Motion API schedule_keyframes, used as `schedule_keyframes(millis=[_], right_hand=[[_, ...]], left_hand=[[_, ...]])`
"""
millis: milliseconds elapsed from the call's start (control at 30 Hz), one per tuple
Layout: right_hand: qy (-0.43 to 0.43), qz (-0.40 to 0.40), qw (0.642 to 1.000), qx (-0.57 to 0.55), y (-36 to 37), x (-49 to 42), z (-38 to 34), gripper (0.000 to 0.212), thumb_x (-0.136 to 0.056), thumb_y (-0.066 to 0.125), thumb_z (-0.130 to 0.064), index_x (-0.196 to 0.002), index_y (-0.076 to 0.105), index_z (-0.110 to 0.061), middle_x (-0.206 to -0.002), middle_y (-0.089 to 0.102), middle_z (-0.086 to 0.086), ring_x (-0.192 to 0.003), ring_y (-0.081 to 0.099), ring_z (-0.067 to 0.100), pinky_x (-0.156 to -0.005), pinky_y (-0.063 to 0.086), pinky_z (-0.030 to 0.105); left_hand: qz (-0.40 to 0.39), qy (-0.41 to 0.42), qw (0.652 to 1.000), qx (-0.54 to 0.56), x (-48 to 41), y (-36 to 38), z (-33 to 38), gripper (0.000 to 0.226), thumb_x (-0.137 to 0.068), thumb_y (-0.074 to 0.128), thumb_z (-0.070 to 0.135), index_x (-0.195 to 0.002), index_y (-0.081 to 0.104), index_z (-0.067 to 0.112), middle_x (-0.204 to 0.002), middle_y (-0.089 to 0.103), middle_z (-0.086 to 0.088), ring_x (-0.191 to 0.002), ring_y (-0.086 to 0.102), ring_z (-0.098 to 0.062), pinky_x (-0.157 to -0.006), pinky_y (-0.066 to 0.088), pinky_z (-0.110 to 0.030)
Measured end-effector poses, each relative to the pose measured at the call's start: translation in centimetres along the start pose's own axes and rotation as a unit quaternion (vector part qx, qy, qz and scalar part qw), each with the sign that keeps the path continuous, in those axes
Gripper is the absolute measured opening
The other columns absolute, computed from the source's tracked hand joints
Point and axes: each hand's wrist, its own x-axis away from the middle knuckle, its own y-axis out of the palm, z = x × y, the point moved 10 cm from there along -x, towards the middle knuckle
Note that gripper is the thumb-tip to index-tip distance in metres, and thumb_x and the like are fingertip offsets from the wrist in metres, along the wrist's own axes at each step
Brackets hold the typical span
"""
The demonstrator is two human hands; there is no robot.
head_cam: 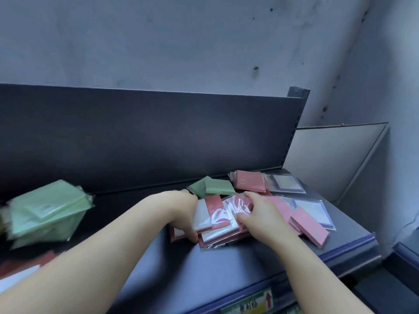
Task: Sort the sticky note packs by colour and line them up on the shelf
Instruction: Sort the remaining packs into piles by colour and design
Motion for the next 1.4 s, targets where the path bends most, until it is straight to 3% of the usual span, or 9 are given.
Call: schedule_keyframes(millis=[67, 200, 267, 367, 500, 667, 933, 1200, 1400], right_hand=[[0.009, 0.01, 0.998, -0.058, -0.2, 0.0, 0.3, 0.062, -0.085, 0.061, -0.018, -0.143, 0.039, -0.018, -0.127, 0.056, 0.004, -0.111, 0.052, 0.018, -0.088, 0.036, 0.022], [0.007, -0.003, 0.969, -0.247, 0.5, 0.1, 0.0, 0.054, -0.087, 0.06, -0.013, -0.138, 0.046, -0.018, -0.083, 0.061, 0.001, -0.067, 0.054, 0.013, -0.066, 0.046, 0.026], [-0.001, -0.015, 0.952, -0.306, 0.8, 0.5, -0.7, 0.049, -0.089, 0.059, -0.011, -0.136, 0.048, -0.017, -0.073, 0.058, 0.001, -0.06, 0.052, 0.014, -0.061, 0.048, 0.029], [-0.035, -0.025, 0.938, -0.343, 1.1, 1.8, -2.1, 0.033, -0.091, 0.058, -0.013, -0.124, 0.058, -0.016, -0.081, 0.071, 0.005, -0.066, 0.06, 0.018, -0.071, 0.053, 0.042], [-0.081, -0.039, 0.923, -0.373, 1.9, 4.1, -3.8, 0.015, -0.093, 0.059, -0.018, -0.103, 0.068, -0.023, -0.078, 0.074, -0.006, -0.073, 0.068, 0.016, -0.072, 0.054, 0.04], [-0.083, -0.043, 0.893, -0.44, 3.4, 6.7, -5.7, 0.023, -0.095, 0.053, -0.013, -0.114, 0.053, -0.026, -0.083, 0.072, 0.007, -0.074, 0.067, 0.024, -0.064, 0.053, 0.035], [-0.097, -0.107, 0.868, -0.475, 7.6, 10.0, -10.4, 0.026, -0.095, 0.046, 0.0, -0.113, 0.057, -0.016, -0.089, 0.069, 0.007, -0.071, 0.064, 0.018, -0.056, 0.049, 0.025], [-0.108, -0.136, 0.862, -0.476, 11.0, 12.0, -16.8, 0.024, -0.095, 0.046, 0.0, -0.113, 0.058, -0.011, -0.092, 0.069, 0.011, -0.07, 0.063, 0.017, -0.058, 0.053, 0.026], [-0.095, -0.121, 0.88, -0.449, 14.2, 12.2, -20.5, 0.026, -0.093, 0.046, 0.002, -0.109, 0.06, -0.014, -0.088, 0.07, 0.006, -0.068, 0.063, 0.016, -0.06, 0.052, 0.026]], left_hand=[[0.017, -0.018, 1.0, 0.01, 1.3, -0.1, -0.4, 0.08, -0.062, 0.077, 0.061, -0.125, 0.047, 0.021, -0.123, 0.049, -0.003, -0.112, 0.051, -0.025, -0.094, 0.046, -0.036], [0.061, -0.07, 0.995, 0.047, 5.0, -0.6, -2.0, 0.079, -0.063, 0.075, 0.06, -0.125, 0.043, 0.023, -0.118, 0.045, -0.001, -0.109, 0.048, -0.024, -0.087, 0.046, -0.037], [0.089, -0.099, 0.989, 0.071, 7.2, -0.7, -2.6, 0.075, -0.064, 0.074, 0.06, -0.12, 0.042, 0.022, -0.113, 0.043, -0.001, -0.103, 0.046, -0.023, -0.081, 0.045, -0.035], [0.135, -0.146, 0.973, 0.117, 10.9, -0.4, -3.2, 0.066, -0.064, 0.071, 0.059, -0.11, 0.041, 0.023, -0.104, 0.039, 0.001, -0.099, 0.043, -0.02, -0.079, 0.046, -0.036], [0.183, -0.185, 0.954, 0.152, 15.8, 0.9, -3.3, 0.084, -0.07, 0.068, 0.055, -0.135, 0.031, 0.019, -0.117, 0.037, -0.001, -0.113, 0.039, -0.022, -0.091, 0.046, -0.039], [0.214, -0.237, 0.932, 0.174, 21.2, 2.8, -4.3, 0.087, -0.071, 0.068, 0.054, -0.139, 0.024, 0.022, -0.124, 0.036, 0.0, -0.119, 0.035, -0.023, -0.095, 0.044, -0.041], [0.23, -0.306, 0.905, 0.185, 28.2, 5.3, -8.1, 0.1, -0.072, 0.066, 0.057, -0.15, 0.013, 0.022, -0.135, 0.033, -0.002, -0.125, 0.034, -0.024, -0.097, 0.041, -0.037], [0.245, -0.344, 0.881, 0.213, 33.5, 6.7, -14.7, 0.101, -0.075, 0.068, 0.058, -0.152, 0.011, 0.025, -0.144, 0.029, -0.001, -0.134, 0.029, -0.023, -0.105, 0.034, -0.036], [0.262, -0.294, 0.887, 0.24, 33.6, 6.6, -19.5, 0.095, -0.076, 0.067, 0.052, -0.151, 0.012, 0.034, -0.139, 0.032, 0.003, -0.13, 0.03, -0.019, -0.098, 0.035, -0.032]])
